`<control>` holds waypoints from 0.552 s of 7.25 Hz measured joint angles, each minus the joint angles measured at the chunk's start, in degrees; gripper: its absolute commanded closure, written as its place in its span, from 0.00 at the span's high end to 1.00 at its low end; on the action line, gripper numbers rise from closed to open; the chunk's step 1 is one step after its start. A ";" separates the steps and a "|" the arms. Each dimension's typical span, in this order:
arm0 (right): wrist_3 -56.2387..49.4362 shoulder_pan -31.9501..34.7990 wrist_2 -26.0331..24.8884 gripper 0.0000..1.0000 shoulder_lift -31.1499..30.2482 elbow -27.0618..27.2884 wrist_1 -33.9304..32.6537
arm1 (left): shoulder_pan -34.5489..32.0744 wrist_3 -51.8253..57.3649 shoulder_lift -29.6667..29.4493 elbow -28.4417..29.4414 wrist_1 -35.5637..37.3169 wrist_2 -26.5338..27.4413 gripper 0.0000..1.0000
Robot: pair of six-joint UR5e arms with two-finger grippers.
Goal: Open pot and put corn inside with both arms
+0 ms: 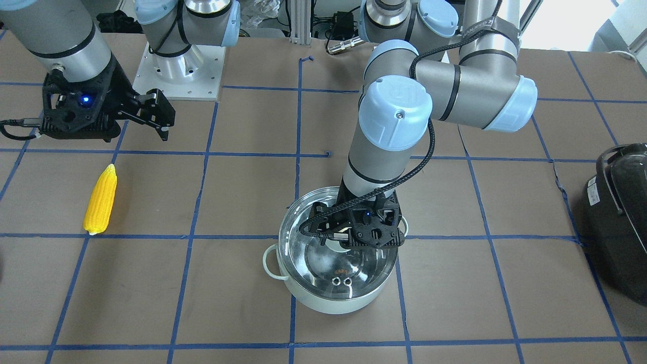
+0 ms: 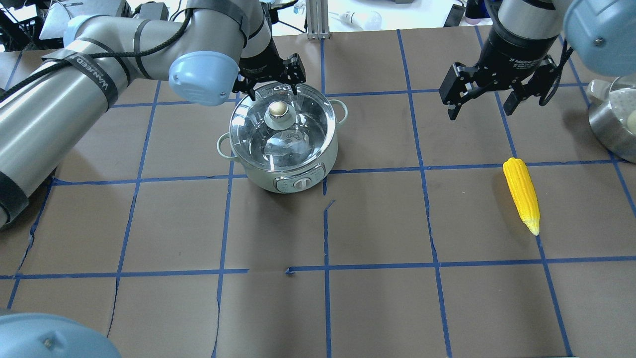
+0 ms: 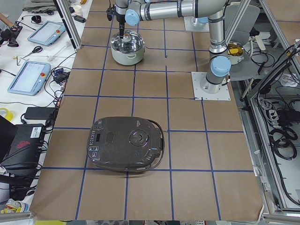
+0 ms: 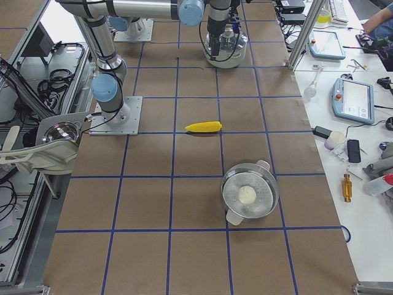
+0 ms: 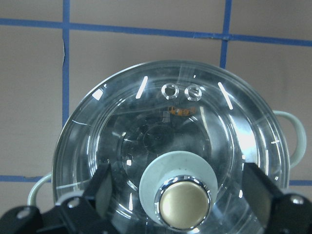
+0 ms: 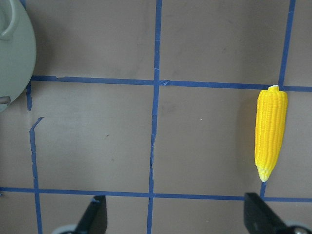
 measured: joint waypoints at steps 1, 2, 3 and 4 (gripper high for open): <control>-0.02 0.01 0.00 1.00 -0.01 0.03 0.01 | -0.34 -0.06 -0.19 -1.05 1.87 -0.03 0.94; -0.05 0.02 -0.01 1.00 -0.03 0.05 0.02 | -0.57 -0.07 -0.45 -1.54 2.79 -0.03 0.94; -0.08 0.02 -0.01 1.00 -0.02 0.08 0.09 | -0.75 -0.07 -0.64 -1.77 3.08 -0.04 0.94; -0.12 -0.10 -0.03 1.00 0.04 0.12 0.16 | -0.85 -0.07 -0.63 -1.98 3.04 -0.07 0.94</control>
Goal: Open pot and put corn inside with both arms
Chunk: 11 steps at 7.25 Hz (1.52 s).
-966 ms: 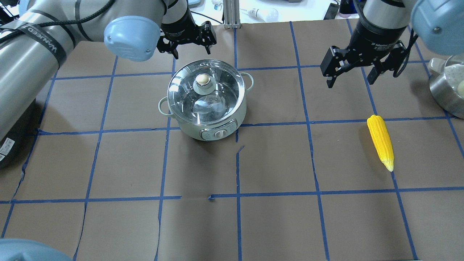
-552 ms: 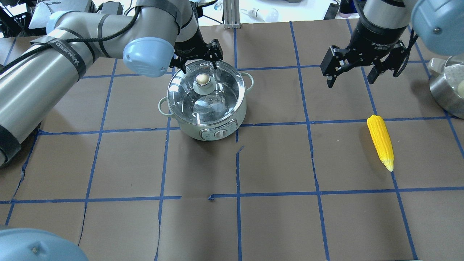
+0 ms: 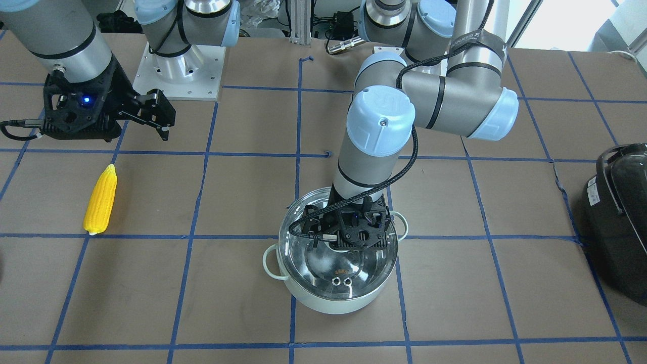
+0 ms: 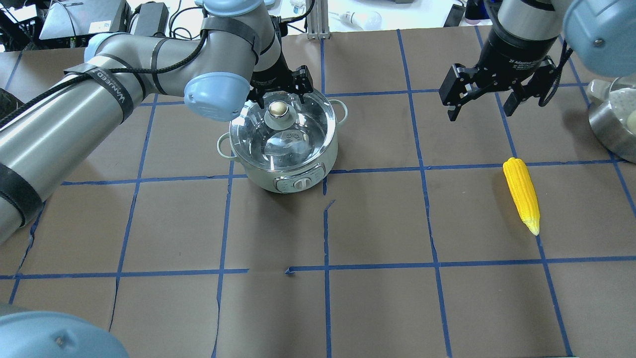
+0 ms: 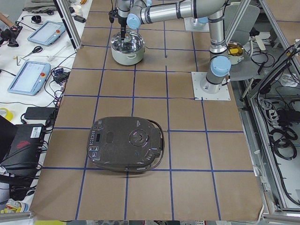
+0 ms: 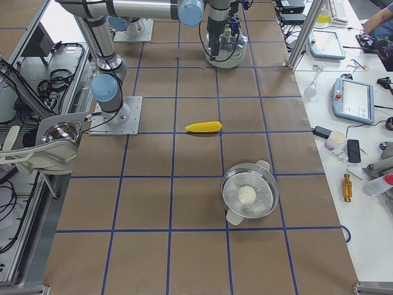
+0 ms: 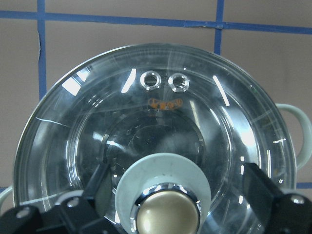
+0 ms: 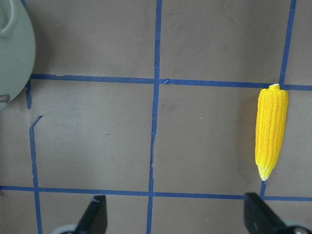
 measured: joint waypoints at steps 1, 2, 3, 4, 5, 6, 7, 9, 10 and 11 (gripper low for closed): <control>-0.30 -0.55 -0.03 1.00 0.08 0.04 -0.05 | -0.06 0.00 0.43 -0.49 -0.04 -0.04 0.94; -0.76 -1.99 -0.44 1.00 0.09 0.11 -0.12 | -0.18 0.00 1.27 -1.26 -0.03 -0.10 0.86; -1.24 -4.35 -1.88 1.00 0.10 0.29 -0.21 | -0.34 0.02 1.83 -2.02 -0.03 -0.14 0.69; -2.41 -6.95 -3.44 1.00 0.17 0.99 -0.57 | -0.39 0.06 2.02 -2.47 -0.03 -0.15 0.56; -5.04 -9.66 -3.90 1.00 0.35 2.69 -2.41 | -0.38 0.12 2.07 -2.63 0.00 -0.13 0.32; -8.69 -13.04 -3.84 1.00 0.66 5.42 -5.61 | -0.38 0.30 2.13 -2.64 0.02 -0.12 0.12; -12.41 -17.57 -3.19 1.00 1.08 10.05 -10.06 | -0.36 0.53 2.28 -2.49 0.00 -0.07 0.08; -19.84 -23.61 -1.86 1.00 2.49 21.54 -24.55 | -0.17 0.69 3.27 -1.69 -0.61 -0.01 0.05; -22.14 -24.54 -1.69 1.00 3.61 26.61 -31.03 | 0.26 1.45 4.58 -0.79 -2.40 0.07 0.04; -23.13 -24.86 -1.65 1.00 4.85 29.92 -34.95 | 2.03 4.53 6.12 0.24 -5.42 0.27 0.04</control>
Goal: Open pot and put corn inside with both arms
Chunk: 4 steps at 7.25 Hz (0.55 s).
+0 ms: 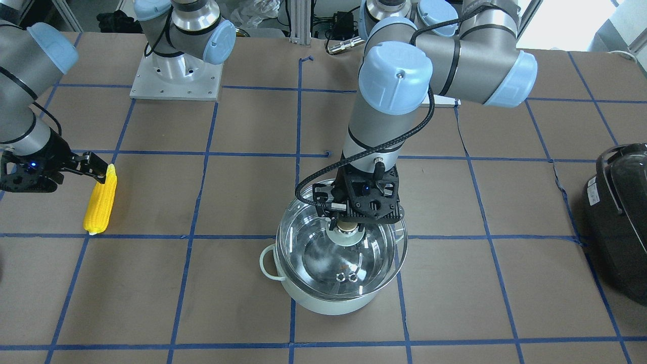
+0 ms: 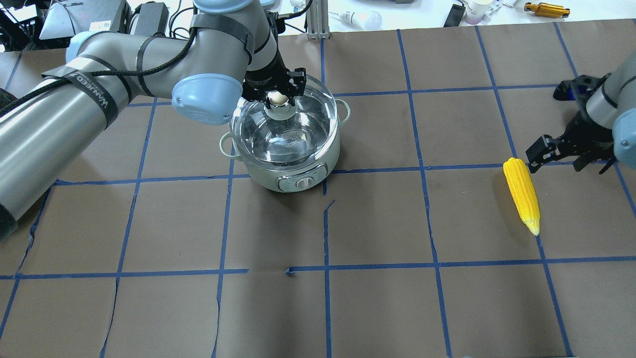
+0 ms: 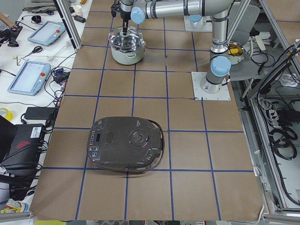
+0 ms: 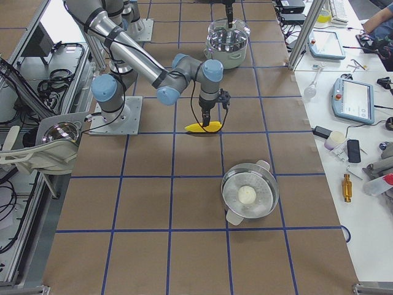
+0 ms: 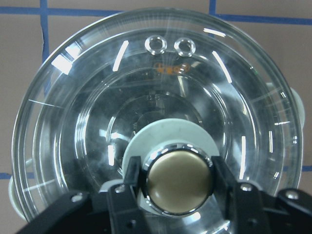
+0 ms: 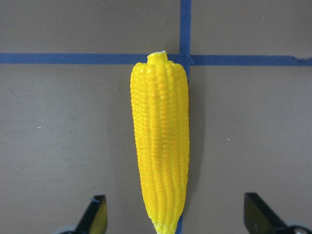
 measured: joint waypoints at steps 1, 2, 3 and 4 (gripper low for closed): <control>-0.65 -0.10 -0.04 1.00 1.48 1.68 -2.53 | 4.47 5.17 1.68 0.52 -3.00 0.09 0.01; -1.06 -0.13 -0.06 1.00 3.01 2.23 -4.65 | 10.47 10.89 2.97 0.20 -4.54 -0.05 0.00; -1.71 -0.15 -0.06 1.00 4.61 2.37 -7.09 | 17.05 17.10 3.60 -1.03 -4.95 -0.21 0.00; -2.50 -0.14 0.04 0.84 6.06 2.37 -9.01 | 23.26 22.06 3.44 -2.85 -4.71 -0.30 0.00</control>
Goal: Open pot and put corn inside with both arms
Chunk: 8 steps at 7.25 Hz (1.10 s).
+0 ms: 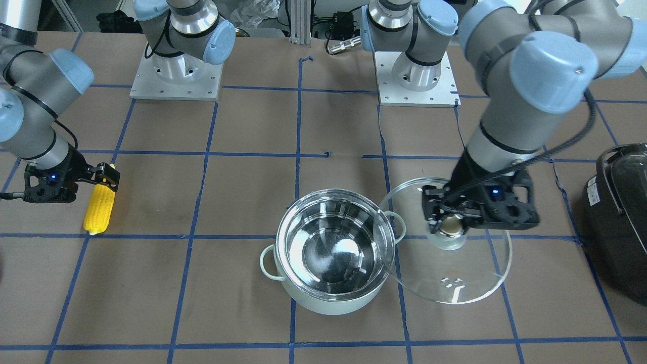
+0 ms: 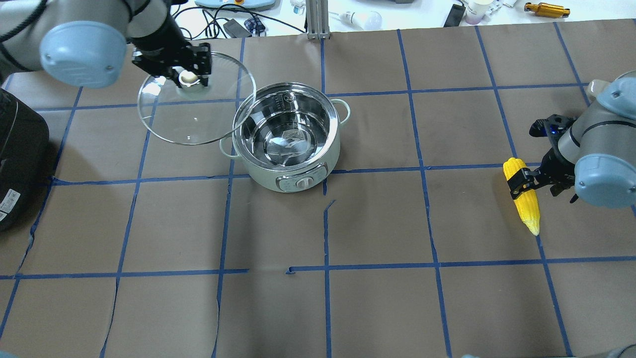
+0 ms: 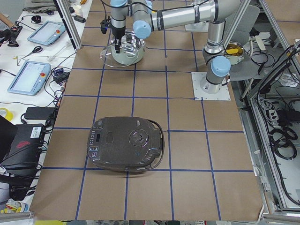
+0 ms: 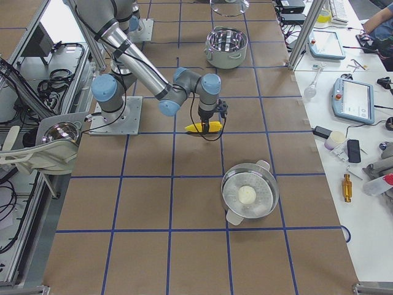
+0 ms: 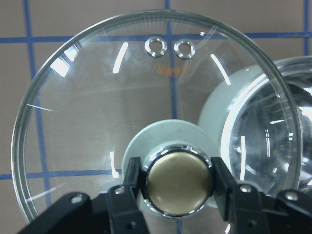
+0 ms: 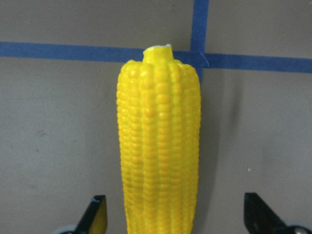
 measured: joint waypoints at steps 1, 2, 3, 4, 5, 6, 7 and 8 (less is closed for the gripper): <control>-0.31 0.02 0.34 0.44 0.98 0.00 -1.07 | 5.14 4.15 -0.81 -1.84 0.69 -0.13 0.00; -0.29 0.01 1.09 0.11 1.60 -0.04 -1.74 | 8.63 7.22 -1.75 -4.28 2.69 -0.51 0.00; -0.21 0.02 1.95 0.00 1.96 -0.22 -2.18 | 10.33 8.77 -2.68 -8.53 8.42 -1.57 0.00; -0.10 0.04 2.40 0.00 2.03 -0.61 -2.40 | 11.03 9.44 -3.35 -12.66 15.02 -2.62 0.00; 0.03 0.14 2.49 0.00 1.96 -1.53 -2.44 | 11.48 10.41 -3.81 -15.31 18.97 -3.08 0.00; 0.71 0.49 2.24 0.00 1.74 -3.36 -1.87 | 11.96 12.30 -4.19 -16.49 20.54 -3.22 0.00; 3.09 1.48 1.69 0.00 1.19 -6.16 0.43 | 12.55 15.03 -4.56 -17.08 21.10 -3.25 0.00; 7.60 4.14 1.18 0.00 0.17 -9.99 4.78 | 13.07 17.75 -4.97 -17.60 21.28 -3.27 0.00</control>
